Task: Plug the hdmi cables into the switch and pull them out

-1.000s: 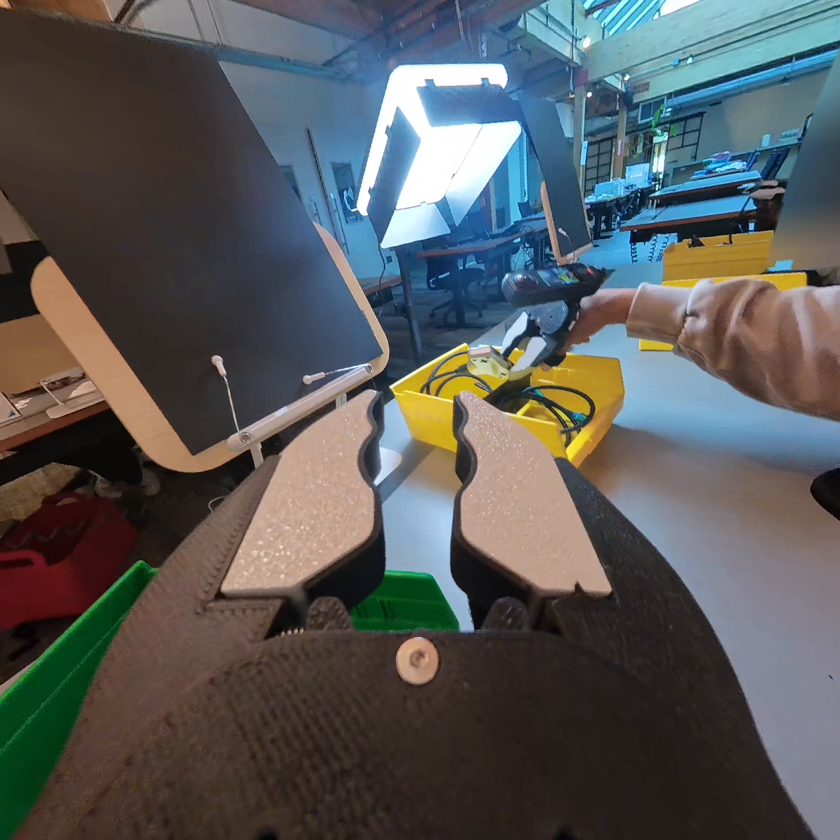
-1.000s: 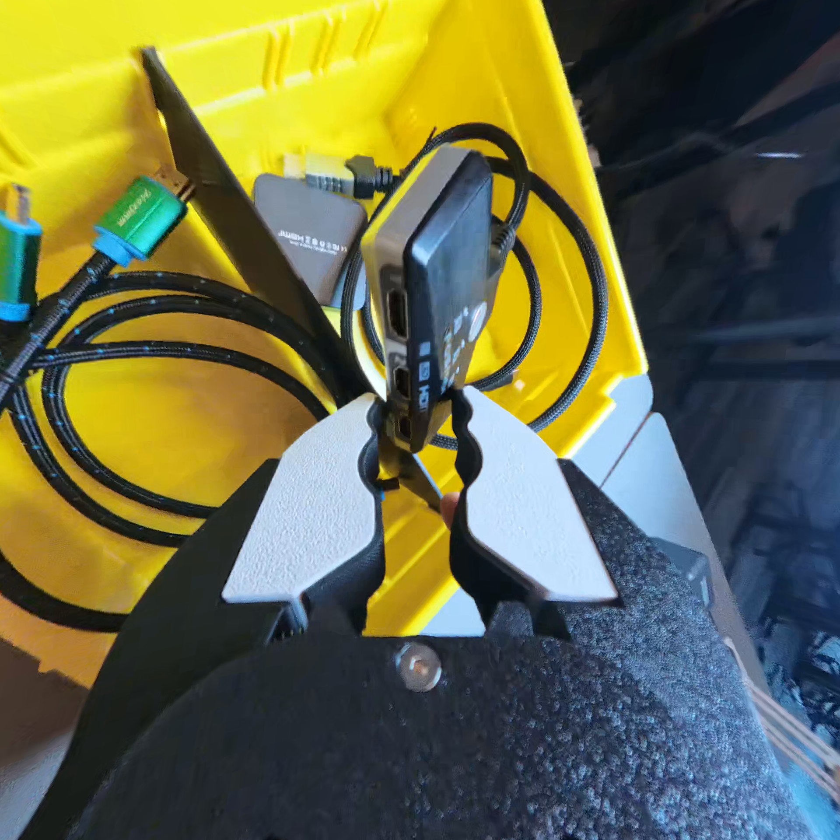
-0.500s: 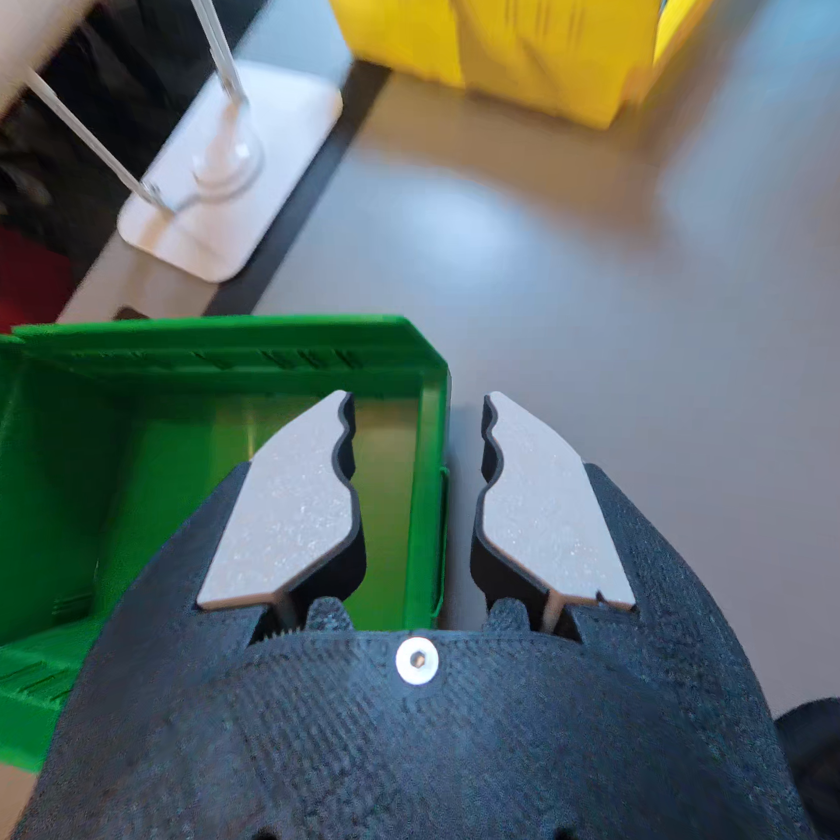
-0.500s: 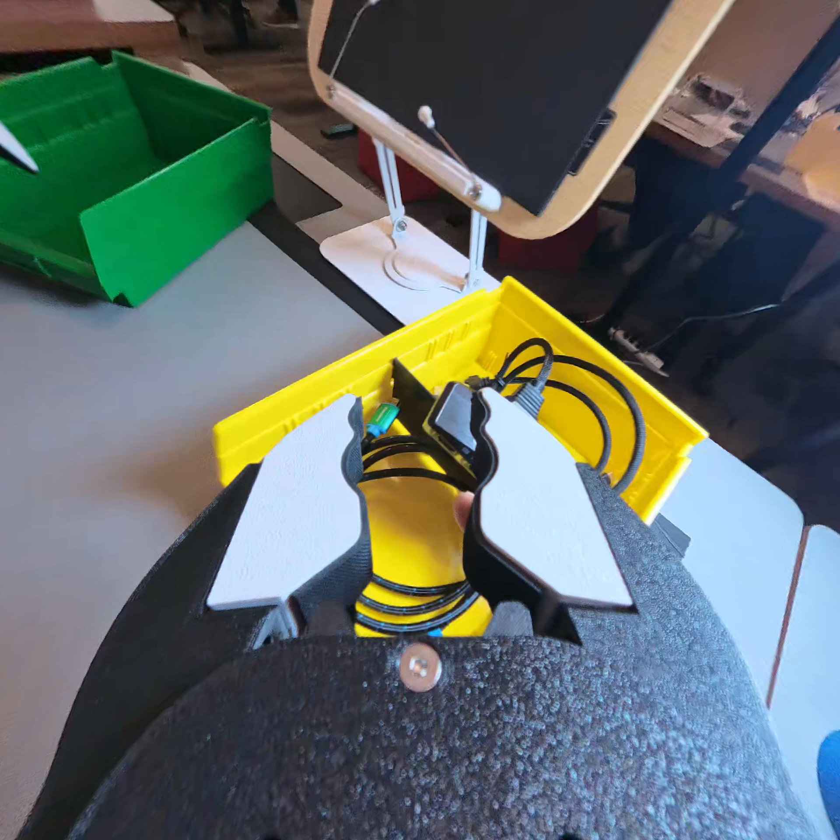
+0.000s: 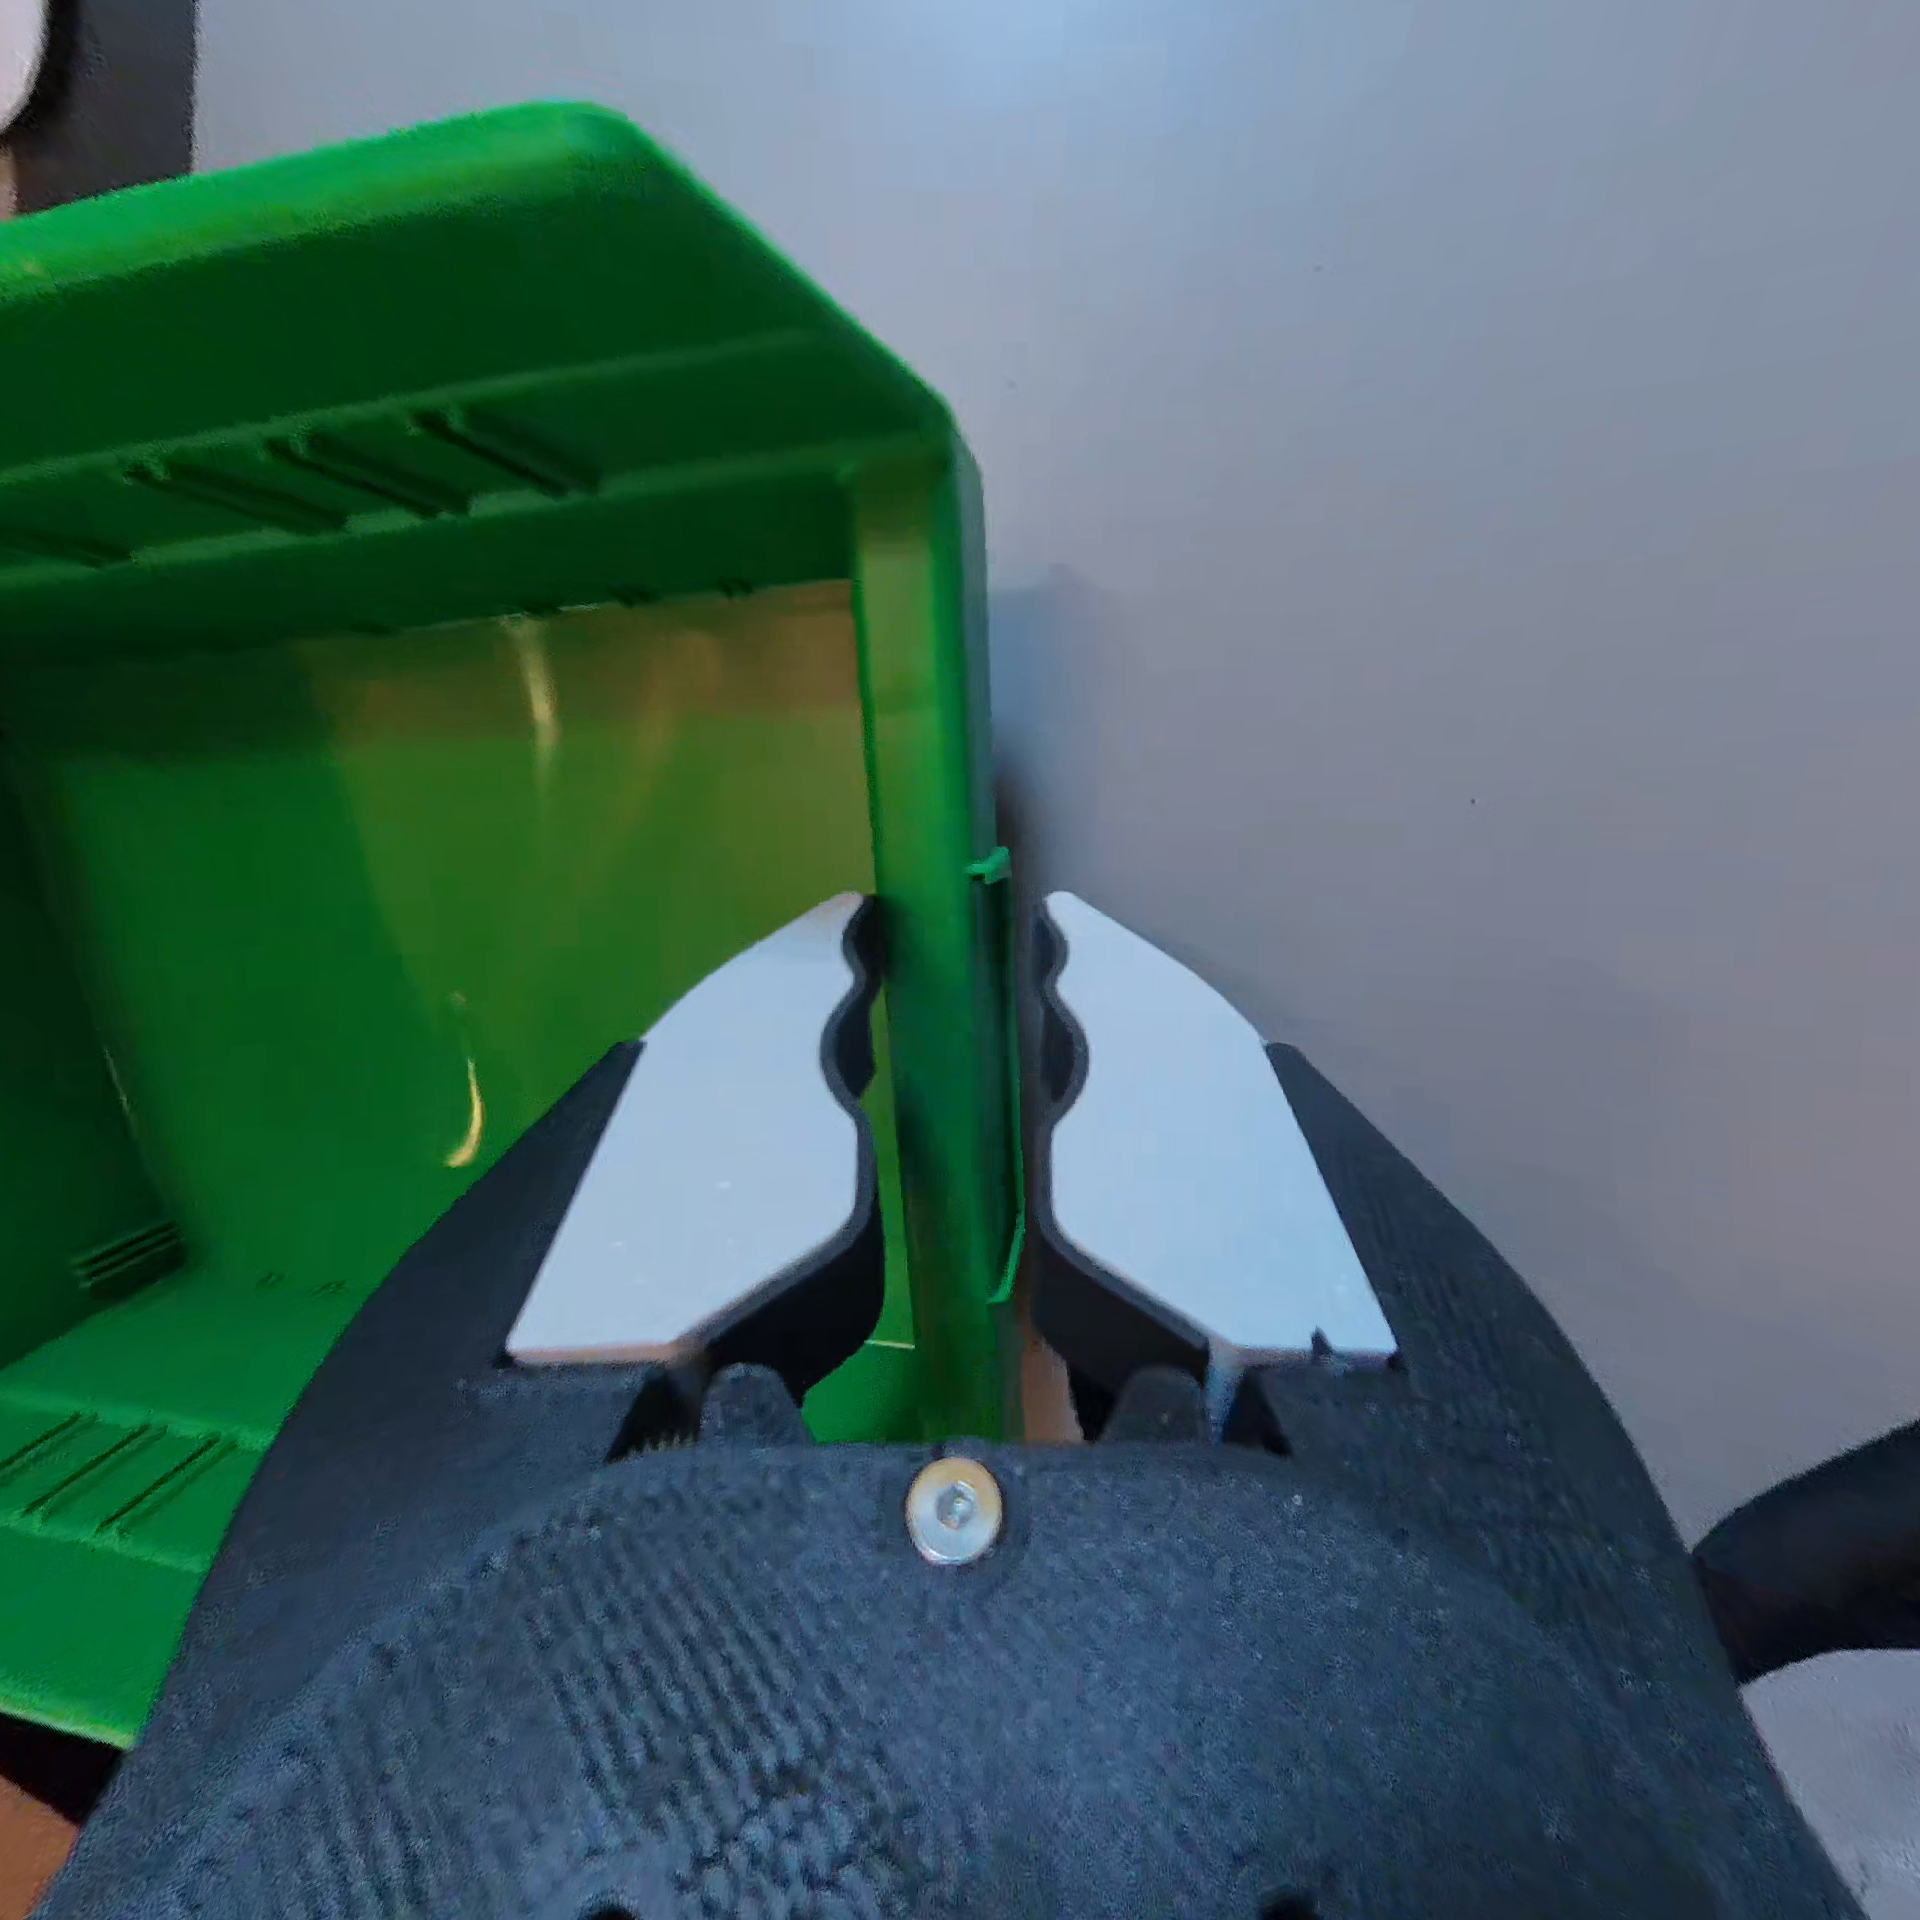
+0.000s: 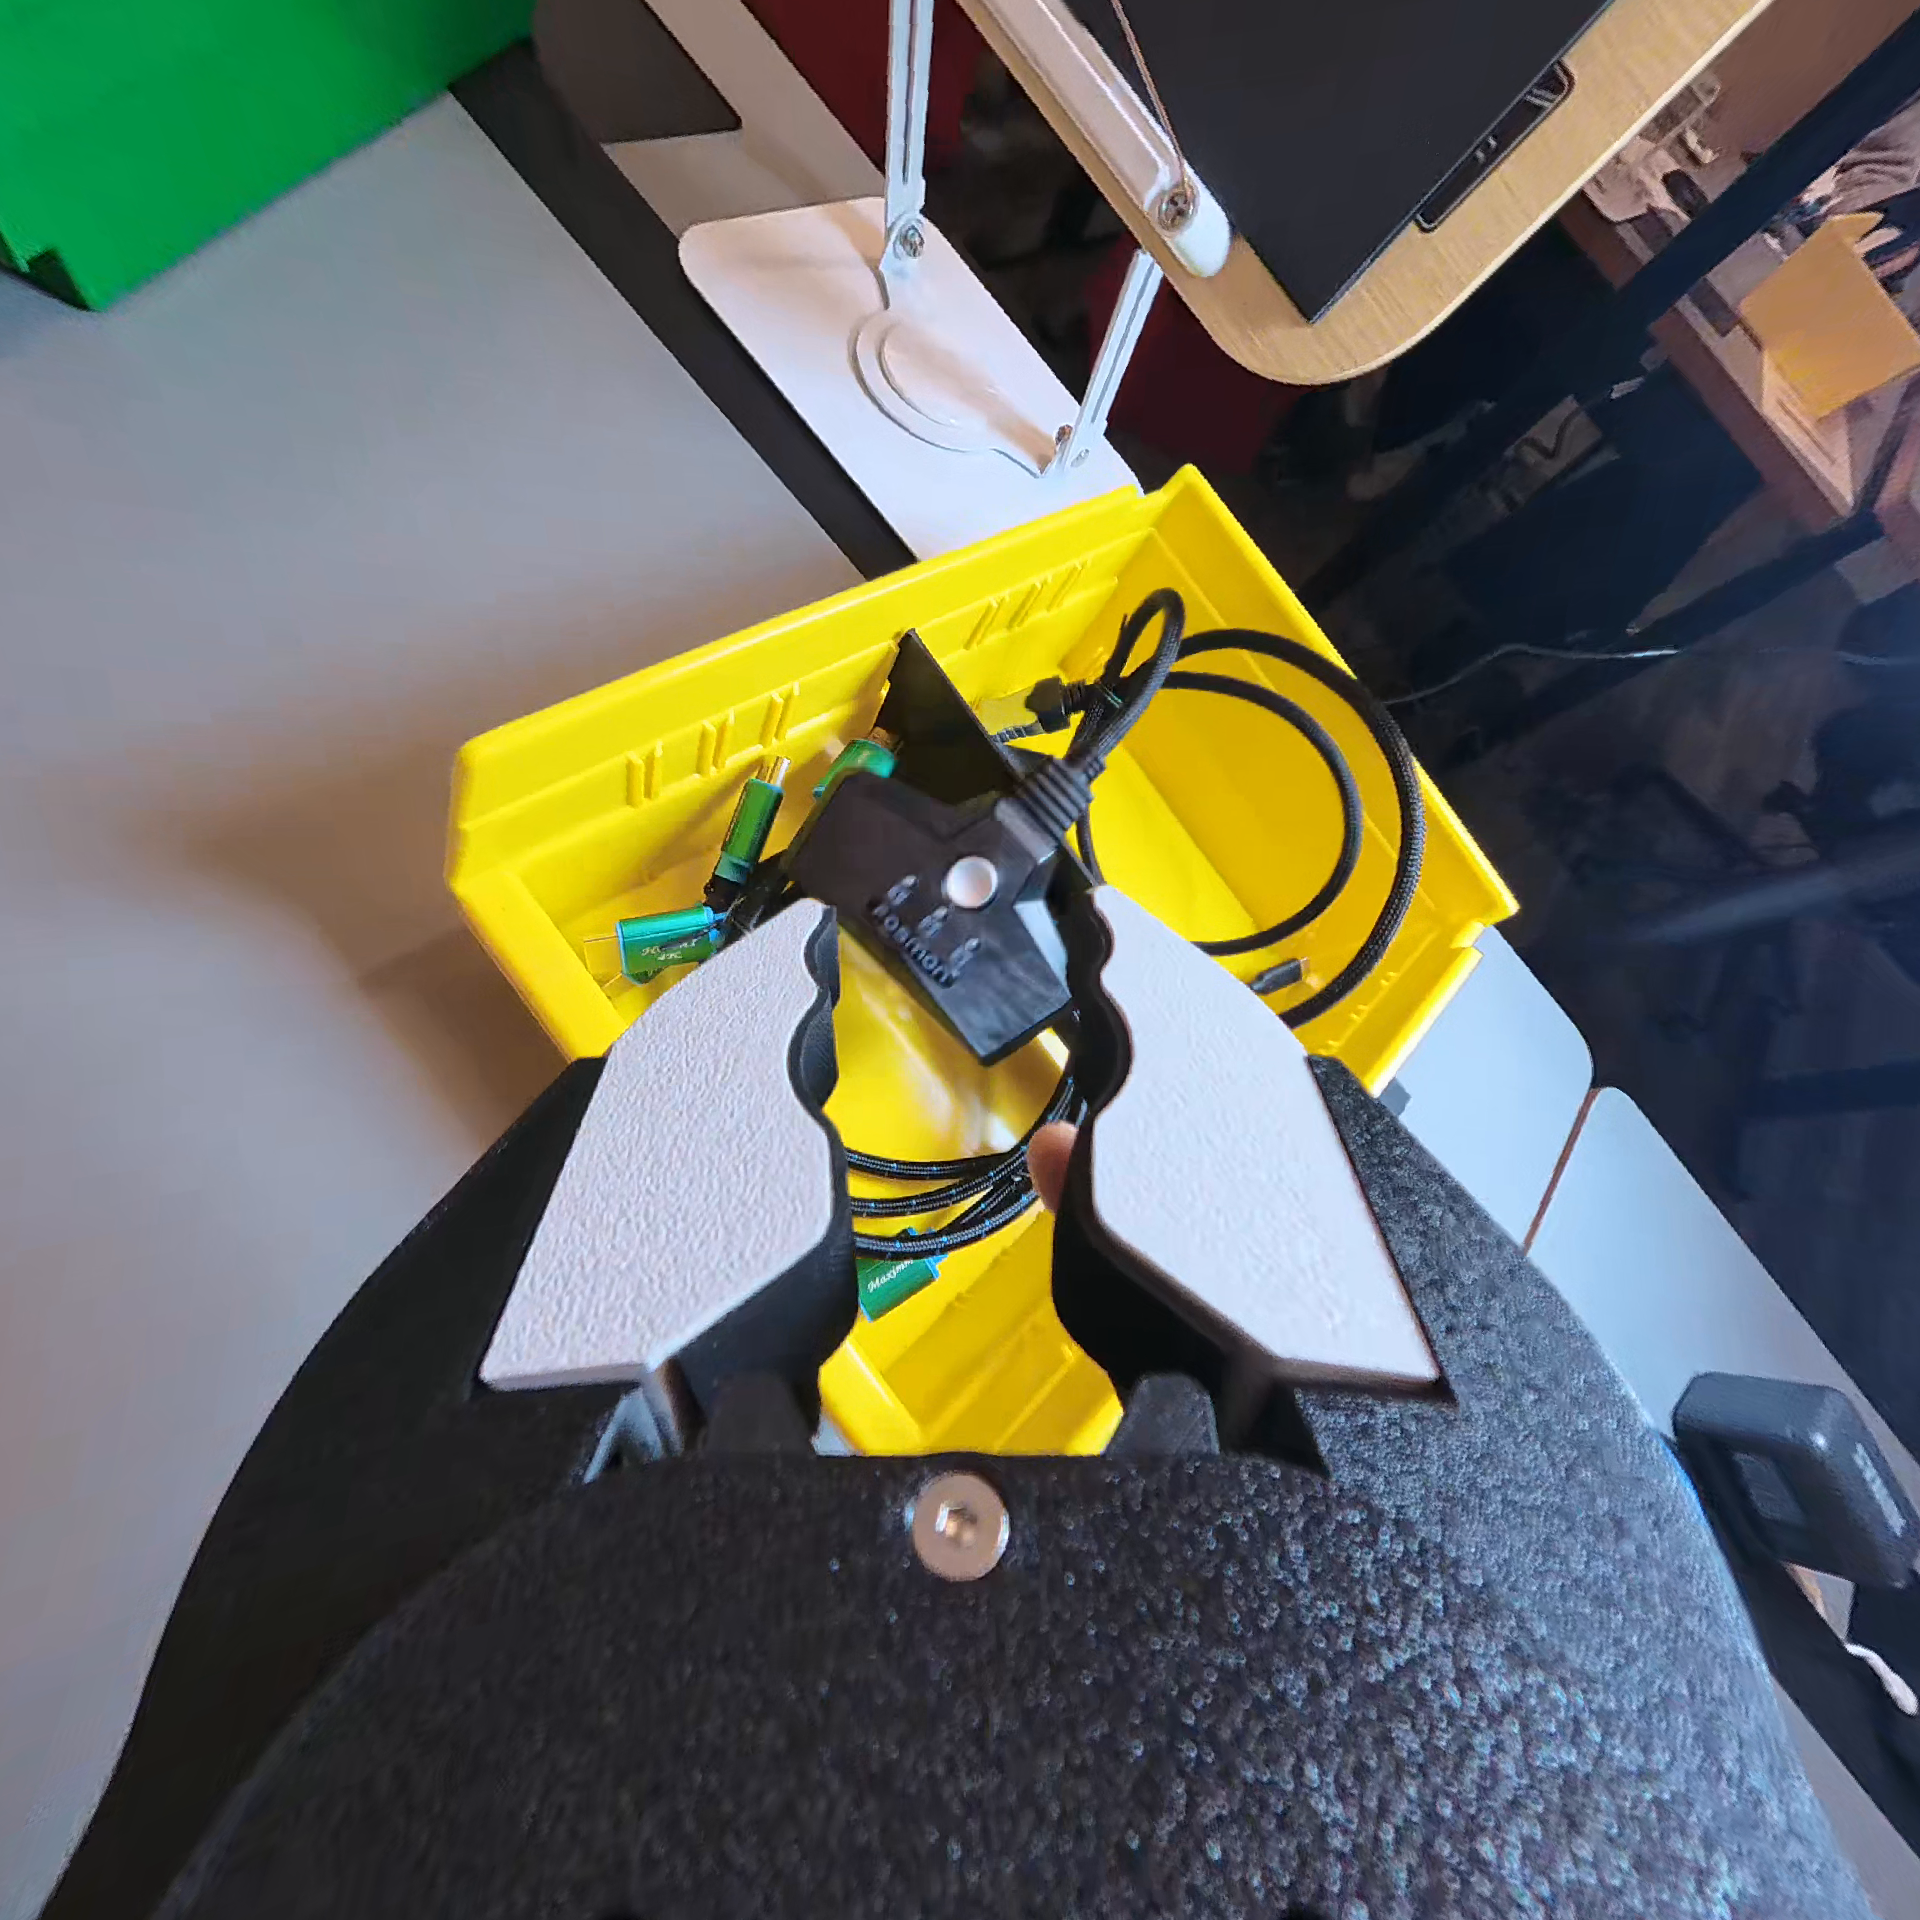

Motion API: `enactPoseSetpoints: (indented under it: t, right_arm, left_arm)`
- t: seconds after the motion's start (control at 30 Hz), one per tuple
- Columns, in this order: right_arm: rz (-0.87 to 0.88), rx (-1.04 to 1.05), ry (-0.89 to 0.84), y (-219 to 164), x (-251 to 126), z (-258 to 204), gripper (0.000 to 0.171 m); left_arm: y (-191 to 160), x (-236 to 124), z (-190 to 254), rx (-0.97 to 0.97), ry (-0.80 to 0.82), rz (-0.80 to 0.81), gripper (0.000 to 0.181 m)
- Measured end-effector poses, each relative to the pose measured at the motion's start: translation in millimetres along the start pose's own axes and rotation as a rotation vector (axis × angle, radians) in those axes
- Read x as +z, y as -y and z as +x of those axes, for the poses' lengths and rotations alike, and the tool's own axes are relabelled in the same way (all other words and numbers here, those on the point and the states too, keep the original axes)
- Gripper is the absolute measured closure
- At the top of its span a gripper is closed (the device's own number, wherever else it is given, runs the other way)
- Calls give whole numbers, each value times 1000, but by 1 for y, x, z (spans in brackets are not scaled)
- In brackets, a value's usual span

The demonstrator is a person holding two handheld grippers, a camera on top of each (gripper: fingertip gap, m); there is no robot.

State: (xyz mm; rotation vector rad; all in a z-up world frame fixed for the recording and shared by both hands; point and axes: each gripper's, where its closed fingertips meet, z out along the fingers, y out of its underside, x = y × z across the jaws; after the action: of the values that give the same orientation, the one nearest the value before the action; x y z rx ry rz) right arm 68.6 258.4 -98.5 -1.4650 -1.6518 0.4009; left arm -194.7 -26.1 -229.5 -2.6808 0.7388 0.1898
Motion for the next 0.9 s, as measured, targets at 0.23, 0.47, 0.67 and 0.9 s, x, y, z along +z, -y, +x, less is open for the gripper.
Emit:
enactPoseSetpoints:
  t: [0.23, 0.47, 0.67, 0.9]
  right_arm:
    - [-75, -52, -14, -8, 12, -2, 130]
    - [-220, -74, 123, -33, 16, -27, 131]
    - [-480, -81, 344, -79, 25, -69, 132]
    - [-617, -180, 335, -92, 47, -85, 133]
  left_arm:
    - [14, 2, 8, 115, 19, -8, 156]
    - [52, 5, 43, 273, -45, 82, 154]
    - [85, 3, 79, 446, -92, 188, 154]
    - [83, 3, 76, 467, -68, 191, 155]
